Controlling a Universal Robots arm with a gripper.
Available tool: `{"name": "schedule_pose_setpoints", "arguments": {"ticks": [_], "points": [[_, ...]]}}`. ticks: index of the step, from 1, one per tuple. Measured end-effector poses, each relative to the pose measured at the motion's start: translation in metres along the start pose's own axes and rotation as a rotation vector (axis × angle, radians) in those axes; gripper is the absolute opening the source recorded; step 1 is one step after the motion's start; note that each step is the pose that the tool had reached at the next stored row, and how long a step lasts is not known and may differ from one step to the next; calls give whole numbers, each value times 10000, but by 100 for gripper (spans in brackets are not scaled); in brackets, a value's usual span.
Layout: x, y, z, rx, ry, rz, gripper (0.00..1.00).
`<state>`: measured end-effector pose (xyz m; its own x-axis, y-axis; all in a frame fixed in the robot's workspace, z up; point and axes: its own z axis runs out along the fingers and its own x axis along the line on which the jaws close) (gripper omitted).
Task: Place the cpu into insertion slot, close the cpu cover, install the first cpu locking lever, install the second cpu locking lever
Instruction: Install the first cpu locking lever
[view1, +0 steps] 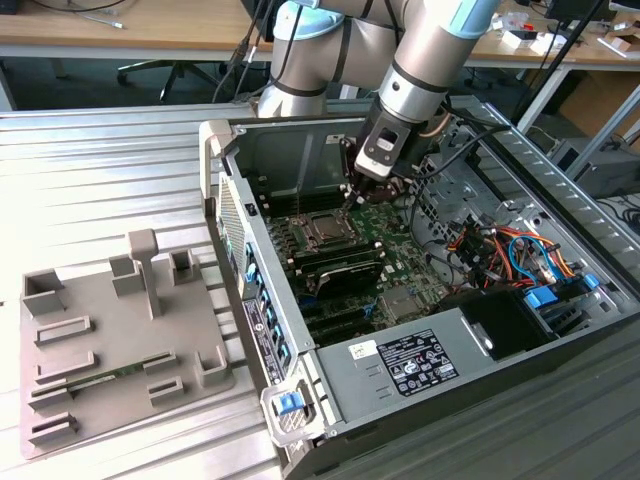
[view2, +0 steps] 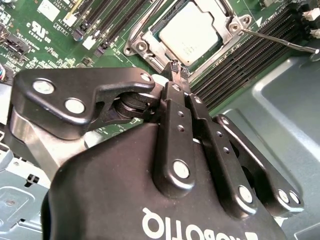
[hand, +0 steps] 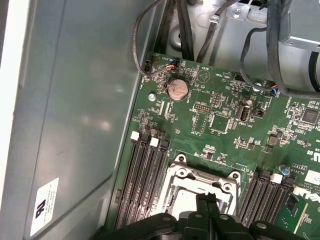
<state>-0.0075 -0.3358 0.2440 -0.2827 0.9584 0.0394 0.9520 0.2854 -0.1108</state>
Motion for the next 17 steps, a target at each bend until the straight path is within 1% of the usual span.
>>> {"name": "schedule_pose_setpoints", "arguments": {"ticks": [11,17], "points": [[0,0,0,12,-35,-318,11],[0,0,0,24,-68,-608,11]]}}
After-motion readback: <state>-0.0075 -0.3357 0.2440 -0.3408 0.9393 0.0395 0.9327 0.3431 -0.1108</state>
